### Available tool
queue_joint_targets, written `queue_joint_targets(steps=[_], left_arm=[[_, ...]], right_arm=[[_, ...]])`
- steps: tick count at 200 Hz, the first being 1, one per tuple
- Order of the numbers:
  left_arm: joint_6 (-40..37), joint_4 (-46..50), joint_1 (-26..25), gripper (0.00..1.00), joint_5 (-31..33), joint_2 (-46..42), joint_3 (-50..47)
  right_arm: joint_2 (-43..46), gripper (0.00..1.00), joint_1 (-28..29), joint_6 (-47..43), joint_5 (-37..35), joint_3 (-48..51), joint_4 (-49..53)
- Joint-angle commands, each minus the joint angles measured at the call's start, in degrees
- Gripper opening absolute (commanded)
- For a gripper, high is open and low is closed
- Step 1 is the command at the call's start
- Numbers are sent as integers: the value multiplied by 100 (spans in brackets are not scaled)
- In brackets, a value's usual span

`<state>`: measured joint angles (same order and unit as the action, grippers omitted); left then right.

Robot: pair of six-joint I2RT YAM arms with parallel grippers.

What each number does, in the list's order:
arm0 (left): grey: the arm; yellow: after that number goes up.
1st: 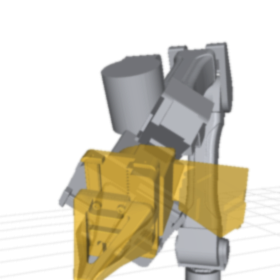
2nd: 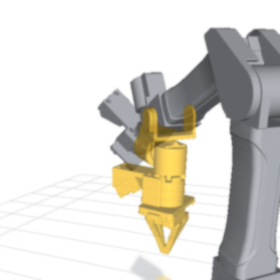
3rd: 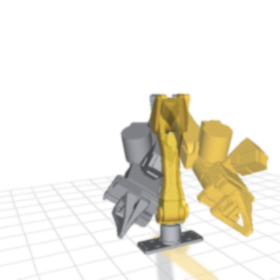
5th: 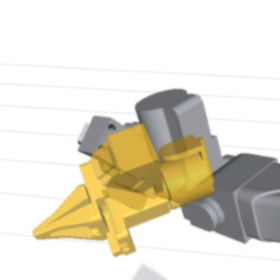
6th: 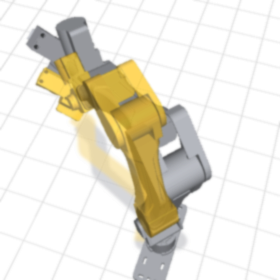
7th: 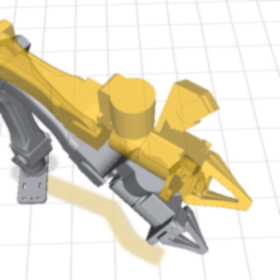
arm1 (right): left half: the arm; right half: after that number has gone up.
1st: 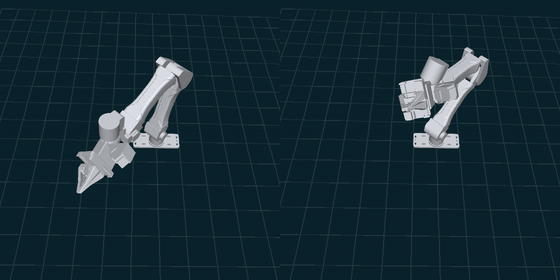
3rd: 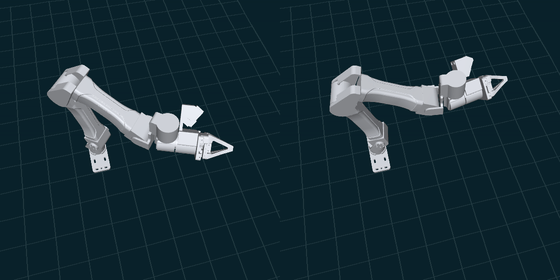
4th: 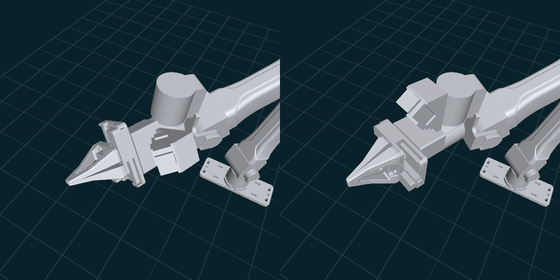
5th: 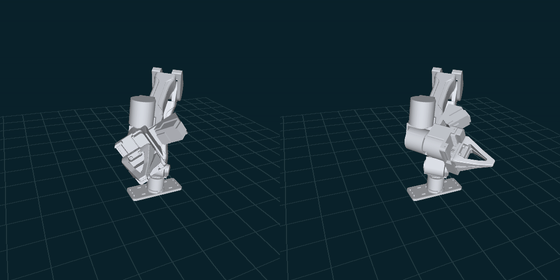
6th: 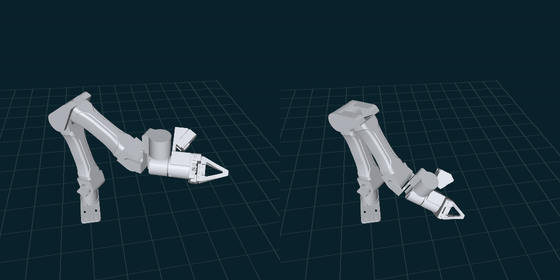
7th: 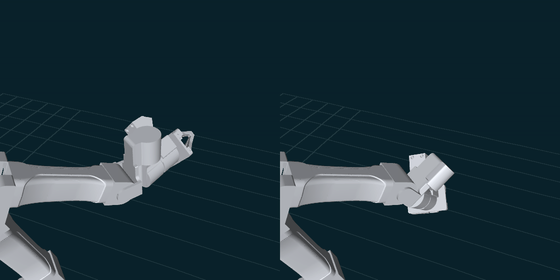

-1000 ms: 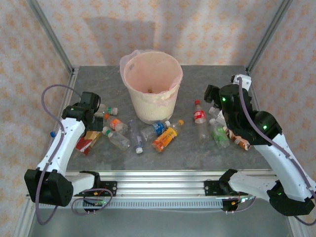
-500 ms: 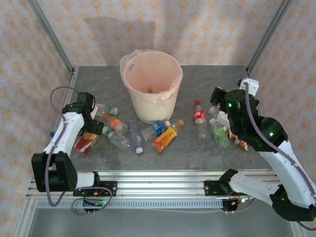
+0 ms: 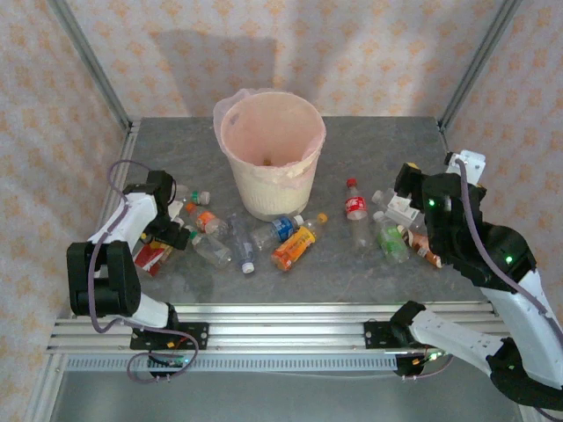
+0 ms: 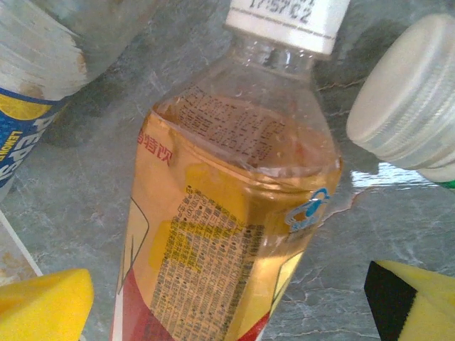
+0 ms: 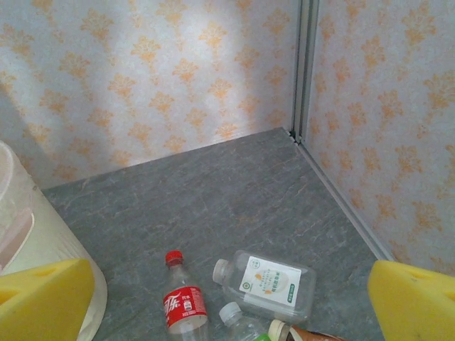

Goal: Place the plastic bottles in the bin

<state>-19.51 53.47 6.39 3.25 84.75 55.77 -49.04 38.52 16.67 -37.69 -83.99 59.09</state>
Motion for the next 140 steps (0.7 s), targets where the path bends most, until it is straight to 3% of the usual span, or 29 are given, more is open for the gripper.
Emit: queue_joint_targets(steps=[1,140], left_arm=[[-80,84,22,100,299,169,78],[-176,196,-40,98,-56,727,323]], right_arm=[[78,99,-11,-27,-214,27,191],[43,99,-11,31,-255,174,76]])
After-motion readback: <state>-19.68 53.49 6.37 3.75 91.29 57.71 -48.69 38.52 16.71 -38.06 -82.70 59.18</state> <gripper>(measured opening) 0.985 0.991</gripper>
